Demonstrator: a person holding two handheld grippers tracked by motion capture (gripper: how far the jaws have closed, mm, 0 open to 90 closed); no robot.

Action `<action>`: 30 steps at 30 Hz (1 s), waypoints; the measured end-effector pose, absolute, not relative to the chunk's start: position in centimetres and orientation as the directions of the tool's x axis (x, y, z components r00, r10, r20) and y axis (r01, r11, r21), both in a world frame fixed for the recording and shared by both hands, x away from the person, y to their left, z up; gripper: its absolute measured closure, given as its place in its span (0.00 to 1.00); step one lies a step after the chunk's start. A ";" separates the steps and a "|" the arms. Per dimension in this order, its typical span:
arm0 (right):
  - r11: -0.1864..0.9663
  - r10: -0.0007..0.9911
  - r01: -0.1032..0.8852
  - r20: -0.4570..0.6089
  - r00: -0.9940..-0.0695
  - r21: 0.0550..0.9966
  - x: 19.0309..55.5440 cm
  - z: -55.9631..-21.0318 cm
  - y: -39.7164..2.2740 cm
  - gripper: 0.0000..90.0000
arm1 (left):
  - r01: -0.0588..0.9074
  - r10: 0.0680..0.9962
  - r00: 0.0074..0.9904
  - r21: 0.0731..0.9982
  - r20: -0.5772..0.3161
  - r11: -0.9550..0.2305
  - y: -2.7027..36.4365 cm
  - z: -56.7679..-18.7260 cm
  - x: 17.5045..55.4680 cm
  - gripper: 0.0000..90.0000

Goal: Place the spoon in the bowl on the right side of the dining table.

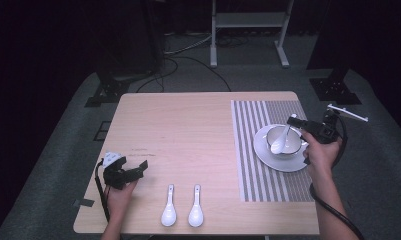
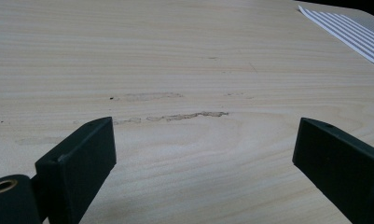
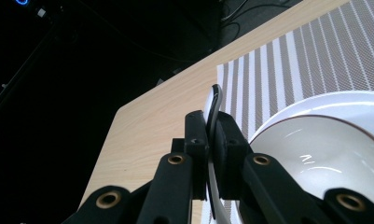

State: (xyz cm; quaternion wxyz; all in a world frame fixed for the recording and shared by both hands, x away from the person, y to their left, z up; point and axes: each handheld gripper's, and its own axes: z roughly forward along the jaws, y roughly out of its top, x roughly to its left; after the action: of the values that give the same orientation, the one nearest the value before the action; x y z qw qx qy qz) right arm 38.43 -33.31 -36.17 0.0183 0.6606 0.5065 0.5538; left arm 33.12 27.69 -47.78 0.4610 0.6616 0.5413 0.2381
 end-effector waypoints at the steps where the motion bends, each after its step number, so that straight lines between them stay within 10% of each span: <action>1: -0.492 0.691 0.645 0.713 -0.120 0.585 38.5 -36.3 -33.4 0.95 | 0.497 0.936 0.300 0.868 -0.184 0.011 27.7 -47.8 33.1 0.05; 30: -0.671 0.645 0.499 0.764 0.029 0.548 39.5 -38.9 -36.4 0.95 | 0.497 0.936 0.303 0.868 -0.182 0.007 27.6 -47.8 33.1 0.05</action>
State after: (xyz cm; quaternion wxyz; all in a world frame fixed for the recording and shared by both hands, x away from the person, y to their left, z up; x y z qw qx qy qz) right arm 39.49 -36.38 -38.88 0.0636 0.7144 0.4004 0.5703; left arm 33.12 27.63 -47.77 0.4602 0.6630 0.5403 0.2381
